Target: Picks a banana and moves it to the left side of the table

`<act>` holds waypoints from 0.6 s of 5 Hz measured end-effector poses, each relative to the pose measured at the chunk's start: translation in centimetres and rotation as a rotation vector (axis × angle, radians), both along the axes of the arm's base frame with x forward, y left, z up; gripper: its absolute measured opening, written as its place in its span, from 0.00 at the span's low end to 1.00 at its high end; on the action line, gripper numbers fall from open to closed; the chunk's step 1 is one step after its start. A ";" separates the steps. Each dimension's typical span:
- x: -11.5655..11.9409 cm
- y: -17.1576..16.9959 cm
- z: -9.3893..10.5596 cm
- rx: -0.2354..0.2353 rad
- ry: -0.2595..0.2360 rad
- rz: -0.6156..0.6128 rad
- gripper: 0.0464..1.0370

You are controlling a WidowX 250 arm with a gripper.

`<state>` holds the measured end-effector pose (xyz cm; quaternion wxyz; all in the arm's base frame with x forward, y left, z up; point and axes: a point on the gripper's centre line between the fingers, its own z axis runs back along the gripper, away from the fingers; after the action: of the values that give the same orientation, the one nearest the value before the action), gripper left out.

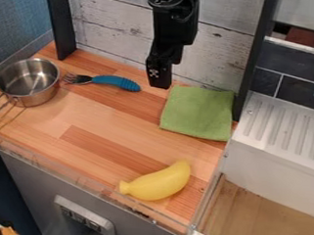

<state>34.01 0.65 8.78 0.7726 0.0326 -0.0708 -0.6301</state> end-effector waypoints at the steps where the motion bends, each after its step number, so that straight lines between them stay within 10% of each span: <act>1: -0.2 -0.1 -1.1 -0.005 0.023 -0.001 0.96; 2: -2.9 0.0 -2.0 -0.057 0.049 0.029 0.96; 3: -5.0 0.1 -0.9 -0.009 0.036 0.099 0.96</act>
<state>29.00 0.71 7.92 0.8041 0.0214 -0.0580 -0.5912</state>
